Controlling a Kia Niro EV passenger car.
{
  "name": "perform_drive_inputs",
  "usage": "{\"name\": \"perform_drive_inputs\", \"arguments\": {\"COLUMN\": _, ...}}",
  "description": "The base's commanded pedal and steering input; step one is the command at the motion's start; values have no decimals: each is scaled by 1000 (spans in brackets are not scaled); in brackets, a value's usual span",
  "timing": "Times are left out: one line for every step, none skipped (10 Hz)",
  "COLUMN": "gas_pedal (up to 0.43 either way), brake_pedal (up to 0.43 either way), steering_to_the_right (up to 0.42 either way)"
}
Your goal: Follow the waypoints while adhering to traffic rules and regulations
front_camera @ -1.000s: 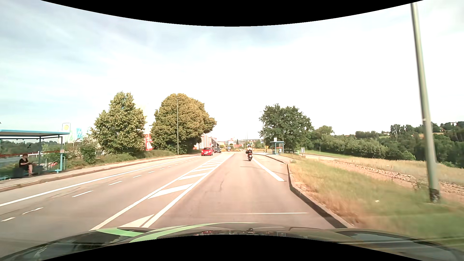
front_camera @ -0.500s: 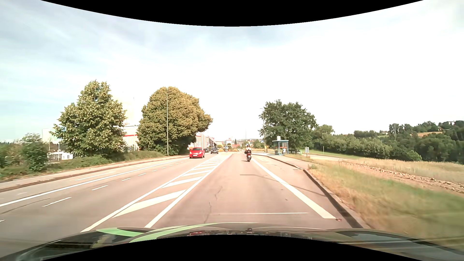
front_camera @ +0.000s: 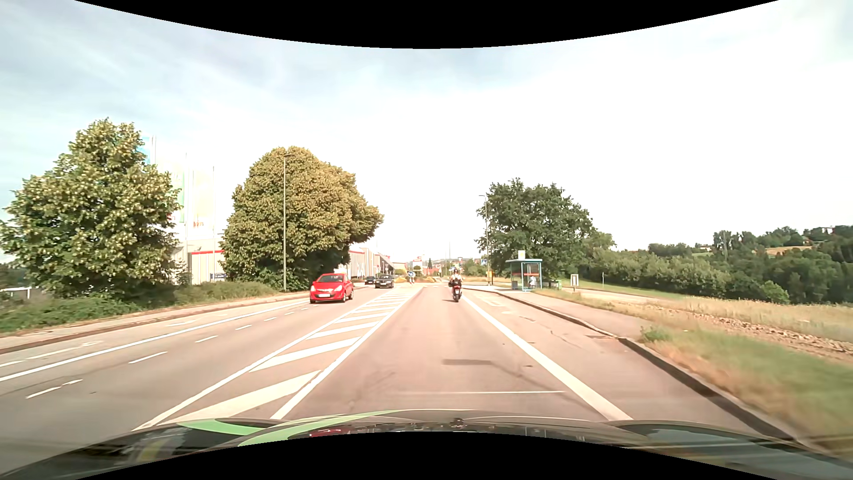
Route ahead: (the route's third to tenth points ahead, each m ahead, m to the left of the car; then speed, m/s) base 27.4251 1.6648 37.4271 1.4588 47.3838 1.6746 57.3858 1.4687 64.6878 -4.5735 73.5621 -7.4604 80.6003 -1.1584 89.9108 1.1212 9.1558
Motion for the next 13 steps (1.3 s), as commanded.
{"name": "perform_drive_inputs", "arguments": {"gas_pedal": 0, "brake_pedal": 43, "steering_to_the_right": 6}}
{"name": "perform_drive_inputs", "arguments": {"gas_pedal": 0, "brake_pedal": 43, "steering_to_the_right": 5}}
{"name": "perform_drive_inputs", "arguments": {"gas_pedal": 0, "brake_pedal": 43, "steering_to_the_right": 2}}
{"name": "perform_drive_inputs", "arguments": {"gas_pedal": 0, "brake_pedal": 37, "steering_to_the_right": -2}}
{"name": "perform_drive_inputs", "arguments": {"gas_pedal": 0, "brake_pedal": 37, "steering_to_the_right": -3}}
{"name": "perform_drive_inputs", "arguments": {"gas_pedal": 0, "brake_pedal": 37, "steering_to_the_right": -3}}
{"name": "perform_drive_inputs", "arguments": {"gas_pedal": 0, "brake_pedal": 37, "steering_to_the_right": -2}}
{"name": "perform_drive_inputs", "arguments": {"gas_pedal": 0, "brake_pedal": 37, "steering_to_the_right": -3}}
{"name": "perform_drive_inputs", "arguments": {"gas_pedal": 0, "brake_pedal": 37, "steering_to_the_right": -2}}
{"name": "perform_drive_inputs", "arguments": {"gas_pedal": 0, "brake_pedal": 37, "steering_to_the_right": -2}}
{"name": "perform_drive_inputs", "arguments": {"gas_pedal": 0, "brake_pedal": 37, "steering_to_the_right": -2}}
{"name": "perform_drive_inputs", "arguments": {"gas_pedal": 0, "brake_pedal": 37, "steering_to_the_right": -2}}
{"name": "perform_drive_inputs", "arguments": {"gas_pedal": 0, "brake_pedal": 37, "steering_to_the_right": -2}}
